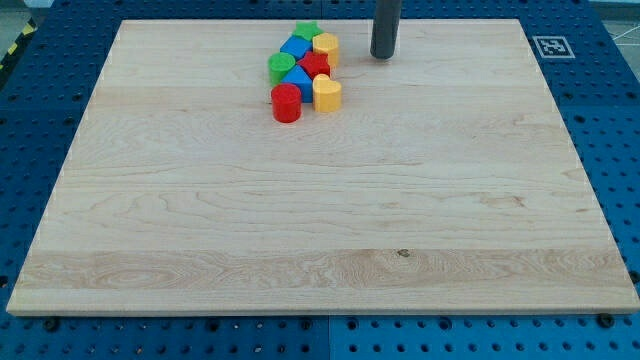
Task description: Slide the green star towards top left
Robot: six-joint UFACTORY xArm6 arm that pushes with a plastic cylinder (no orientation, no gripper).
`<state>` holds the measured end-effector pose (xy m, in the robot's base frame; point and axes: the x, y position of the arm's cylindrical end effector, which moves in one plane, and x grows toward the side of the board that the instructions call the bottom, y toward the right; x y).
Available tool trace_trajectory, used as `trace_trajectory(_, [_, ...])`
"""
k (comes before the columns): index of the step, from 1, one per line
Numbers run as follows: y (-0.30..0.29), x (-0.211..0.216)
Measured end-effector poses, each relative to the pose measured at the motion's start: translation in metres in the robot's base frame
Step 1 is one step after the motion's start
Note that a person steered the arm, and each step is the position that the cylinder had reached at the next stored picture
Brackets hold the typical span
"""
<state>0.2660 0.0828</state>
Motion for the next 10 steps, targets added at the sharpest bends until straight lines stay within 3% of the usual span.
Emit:
trace_trajectory(4, [-0.021,-0.033])
trace_trajectory(8, [-0.104,-0.031])
trace_trajectory(10, [-0.162,-0.008])
